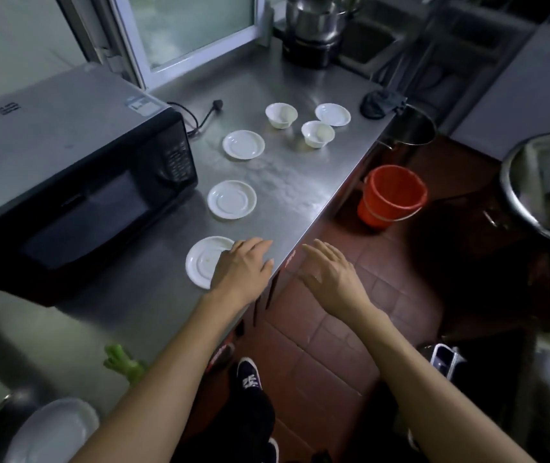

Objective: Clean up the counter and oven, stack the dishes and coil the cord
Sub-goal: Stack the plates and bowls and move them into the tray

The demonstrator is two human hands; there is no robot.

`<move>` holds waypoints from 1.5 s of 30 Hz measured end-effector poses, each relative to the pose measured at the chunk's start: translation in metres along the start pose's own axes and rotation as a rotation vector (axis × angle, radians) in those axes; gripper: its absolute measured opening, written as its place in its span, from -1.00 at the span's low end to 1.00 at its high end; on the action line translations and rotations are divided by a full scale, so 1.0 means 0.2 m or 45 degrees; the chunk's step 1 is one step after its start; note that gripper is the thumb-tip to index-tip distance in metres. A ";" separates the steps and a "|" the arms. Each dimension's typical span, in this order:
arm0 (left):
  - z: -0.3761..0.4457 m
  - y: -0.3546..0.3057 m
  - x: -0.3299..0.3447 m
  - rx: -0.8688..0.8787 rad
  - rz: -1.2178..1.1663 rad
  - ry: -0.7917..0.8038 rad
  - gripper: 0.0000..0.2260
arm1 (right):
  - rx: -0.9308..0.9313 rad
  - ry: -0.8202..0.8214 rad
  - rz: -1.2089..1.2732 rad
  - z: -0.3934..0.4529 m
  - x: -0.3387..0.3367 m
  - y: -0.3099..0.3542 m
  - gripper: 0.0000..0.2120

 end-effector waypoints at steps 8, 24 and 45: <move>0.45 -0.05 0.08 0.093 -0.019 0.080 -0.59 | 0.143 -0.013 -0.024 0.28 -0.14 -0.18 -0.50; 1.24 -0.44 0.33 0.185 0.046 0.189 -0.59 | 0.239 -0.054 0.035 0.78 -0.35 -0.87 -0.46; 1.98 -0.10 0.41 -0.219 0.006 0.100 -0.60 | 0.006 0.302 -0.055 1.92 -0.27 -1.17 -0.41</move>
Point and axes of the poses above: each hand's wrist, its own z-axis towards the middle knuckle, its own x-axis out of the palm, y = z × x, the point moved 8 cm from there along z, towards the middle knuckle, and after that the axes turned 5 degrees about x, right-handed, at the moved point
